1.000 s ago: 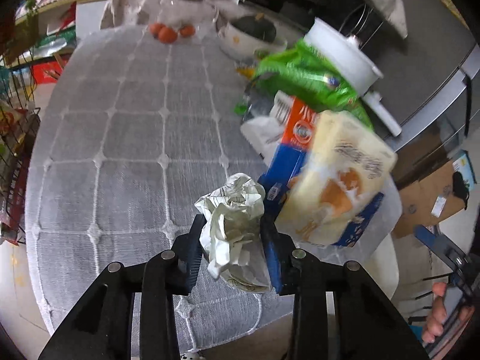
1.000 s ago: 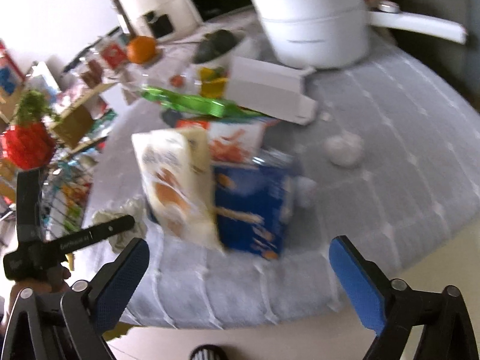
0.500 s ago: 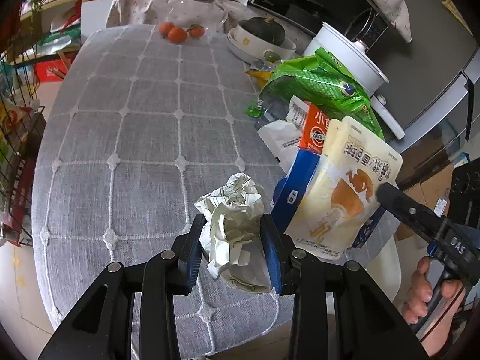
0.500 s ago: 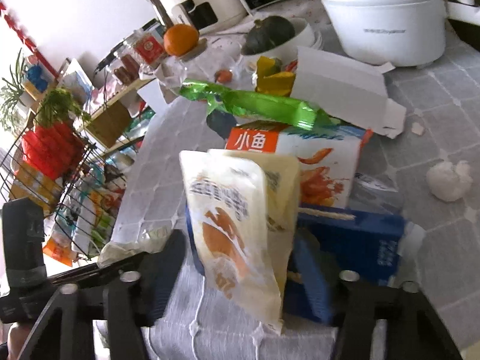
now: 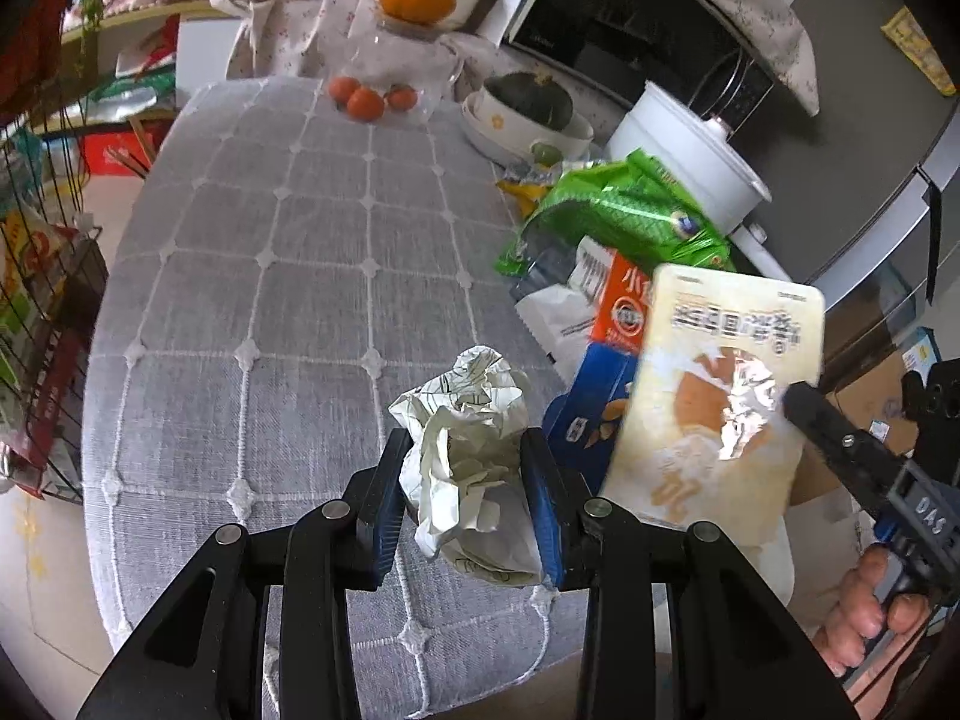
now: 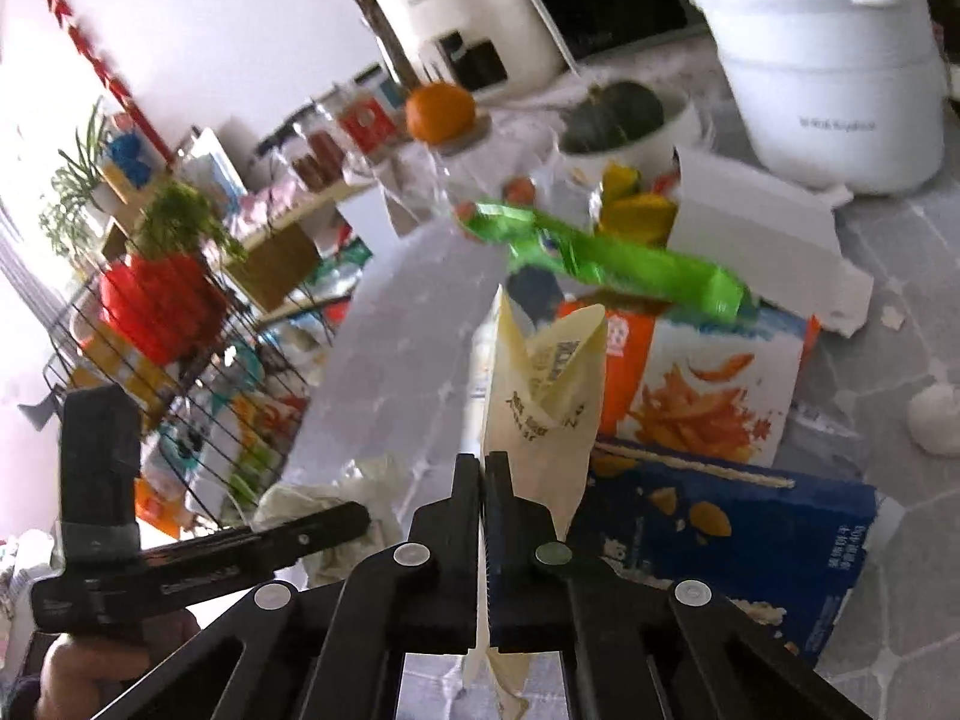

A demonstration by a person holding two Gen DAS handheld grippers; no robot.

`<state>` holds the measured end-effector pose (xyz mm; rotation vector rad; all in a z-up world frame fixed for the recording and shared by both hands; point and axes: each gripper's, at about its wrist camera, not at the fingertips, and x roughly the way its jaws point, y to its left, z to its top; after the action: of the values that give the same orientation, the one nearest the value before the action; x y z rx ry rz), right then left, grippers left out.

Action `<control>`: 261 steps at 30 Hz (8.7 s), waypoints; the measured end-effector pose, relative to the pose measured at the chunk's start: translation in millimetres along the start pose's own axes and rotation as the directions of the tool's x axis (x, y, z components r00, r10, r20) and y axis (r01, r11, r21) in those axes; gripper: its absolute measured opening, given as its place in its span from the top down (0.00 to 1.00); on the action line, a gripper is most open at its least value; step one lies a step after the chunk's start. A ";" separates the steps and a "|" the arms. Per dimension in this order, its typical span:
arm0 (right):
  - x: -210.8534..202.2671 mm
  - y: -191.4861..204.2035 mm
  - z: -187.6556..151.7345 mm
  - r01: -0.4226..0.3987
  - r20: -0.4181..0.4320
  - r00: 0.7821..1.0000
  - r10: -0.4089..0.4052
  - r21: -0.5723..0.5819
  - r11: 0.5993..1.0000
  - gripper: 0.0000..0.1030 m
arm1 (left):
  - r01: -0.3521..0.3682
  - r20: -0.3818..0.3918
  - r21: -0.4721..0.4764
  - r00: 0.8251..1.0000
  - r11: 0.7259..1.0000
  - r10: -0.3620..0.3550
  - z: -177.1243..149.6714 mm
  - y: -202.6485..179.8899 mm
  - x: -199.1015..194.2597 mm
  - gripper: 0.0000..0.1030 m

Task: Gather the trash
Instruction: 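Carry the paper and pouch over the white bin with both grippers, then open both grippers to drop the paper and pouch into the bin, then grasp the blue almond biscuit box with the left gripper, then grasp the white tissue ball with the right gripper while the left holds the box, then carry the blue box and tissue over the bin with both grippers, then open both grippers to drop the box and tissue into the bin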

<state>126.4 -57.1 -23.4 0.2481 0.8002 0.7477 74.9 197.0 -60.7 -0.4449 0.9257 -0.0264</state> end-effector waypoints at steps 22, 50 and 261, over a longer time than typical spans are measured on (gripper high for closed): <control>-229.4 -132.4 -64.9 0.426 0.052 0.888 -0.457 0.282 0.860 1.00 | 0.261 -0.080 0.459 0.964 0.849 -0.252 -59.1 -220.7 -6.1 0.62; -240.0 -257.0 -147.3 0.621 -0.334 0.782 -0.526 0.474 0.624 0.97 | 0.279 -0.303 0.743 0.951 0.609 -0.066 -172.0 -384.0 144.1 0.61; -282.1 -242.9 -154.3 0.529 -0.246 0.836 -0.491 0.603 0.598 0.94 | 0.375 -0.286 0.527 0.923 0.762 -0.257 -133.6 -369.5 116.3 0.00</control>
<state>8.6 -437.4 -85.0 0.5997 1.1091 -0.1133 103.4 -211.4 -77.8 -0.0229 0.9744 -0.6638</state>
